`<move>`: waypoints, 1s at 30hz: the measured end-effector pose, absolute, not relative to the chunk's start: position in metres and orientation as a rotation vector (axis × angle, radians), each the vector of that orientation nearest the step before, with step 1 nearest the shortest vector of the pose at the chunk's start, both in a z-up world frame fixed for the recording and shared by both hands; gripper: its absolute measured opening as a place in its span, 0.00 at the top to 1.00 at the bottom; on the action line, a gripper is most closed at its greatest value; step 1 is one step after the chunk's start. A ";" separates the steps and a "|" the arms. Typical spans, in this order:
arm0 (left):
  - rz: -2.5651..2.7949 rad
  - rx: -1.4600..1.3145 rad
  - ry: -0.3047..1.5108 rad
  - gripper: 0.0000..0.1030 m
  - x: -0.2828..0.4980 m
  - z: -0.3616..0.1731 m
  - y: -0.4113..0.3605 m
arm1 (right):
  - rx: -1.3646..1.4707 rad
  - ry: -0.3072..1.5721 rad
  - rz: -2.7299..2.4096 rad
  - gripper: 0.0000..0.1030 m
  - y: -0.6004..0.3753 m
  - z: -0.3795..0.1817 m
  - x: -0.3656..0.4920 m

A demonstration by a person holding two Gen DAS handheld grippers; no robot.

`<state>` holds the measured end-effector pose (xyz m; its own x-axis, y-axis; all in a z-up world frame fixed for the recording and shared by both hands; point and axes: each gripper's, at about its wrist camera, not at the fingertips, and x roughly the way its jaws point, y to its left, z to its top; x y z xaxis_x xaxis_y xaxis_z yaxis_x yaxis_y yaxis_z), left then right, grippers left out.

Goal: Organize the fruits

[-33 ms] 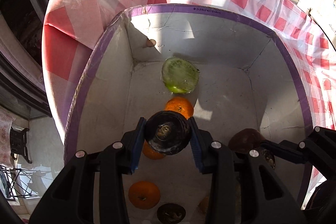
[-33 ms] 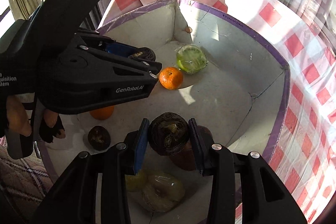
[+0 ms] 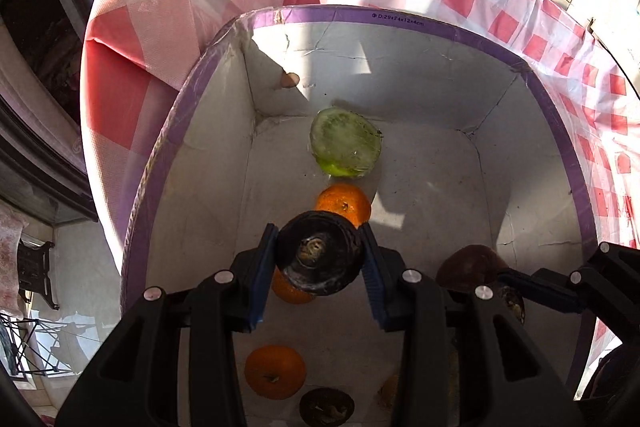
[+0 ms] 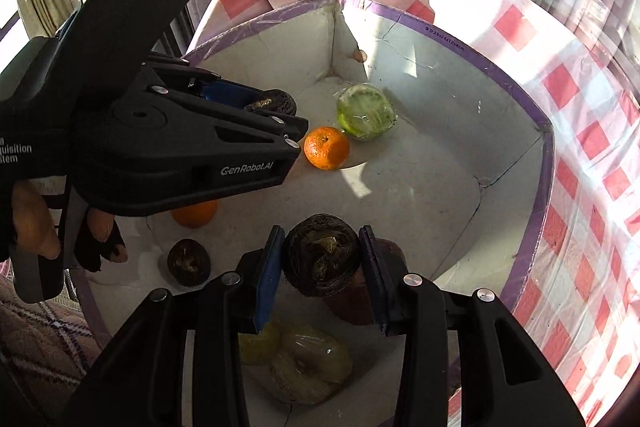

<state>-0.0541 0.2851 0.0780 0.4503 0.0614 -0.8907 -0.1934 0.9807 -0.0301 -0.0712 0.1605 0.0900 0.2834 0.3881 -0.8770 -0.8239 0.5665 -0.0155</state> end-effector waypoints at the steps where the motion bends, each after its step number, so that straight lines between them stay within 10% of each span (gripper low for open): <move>1: 0.151 -0.147 1.091 0.57 -0.055 0.078 0.286 | -0.526 0.976 0.864 0.62 0.160 0.090 -0.071; 3: 0.143 -0.156 1.077 0.35 -0.055 0.081 0.287 | -0.520 0.984 0.854 0.58 0.160 0.090 -0.071; 11: 0.183 -0.076 1.024 0.09 -0.058 0.103 0.284 | -0.383 1.007 0.809 0.16 0.142 0.106 -0.063; 30: 0.234 -0.164 1.129 0.02 -0.056 0.109 0.293 | -0.391 1.059 0.755 0.16 0.145 0.111 -0.066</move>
